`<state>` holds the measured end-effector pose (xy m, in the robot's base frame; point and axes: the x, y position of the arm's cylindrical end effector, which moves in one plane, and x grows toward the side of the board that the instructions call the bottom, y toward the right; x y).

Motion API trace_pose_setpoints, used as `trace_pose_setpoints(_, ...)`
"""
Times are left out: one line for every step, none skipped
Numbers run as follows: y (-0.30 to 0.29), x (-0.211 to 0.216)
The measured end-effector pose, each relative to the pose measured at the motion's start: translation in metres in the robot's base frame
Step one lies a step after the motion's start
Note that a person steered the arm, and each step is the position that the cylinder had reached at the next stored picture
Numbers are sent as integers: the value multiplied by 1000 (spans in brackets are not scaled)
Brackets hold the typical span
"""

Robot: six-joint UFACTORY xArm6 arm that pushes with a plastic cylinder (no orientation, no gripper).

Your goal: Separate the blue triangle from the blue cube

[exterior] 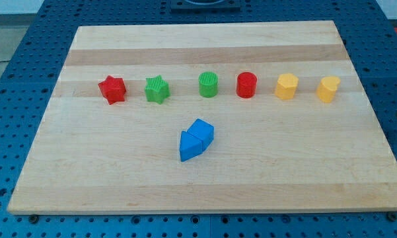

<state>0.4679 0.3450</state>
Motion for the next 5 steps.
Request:
trace_pose_setpoints(-2, -57)
trace_pose_setpoints(-17, -126)
trace_pose_setpoints(-81, -143)
trace_pose_setpoints(-176, -140)
trace_pose_setpoints(-226, -139)
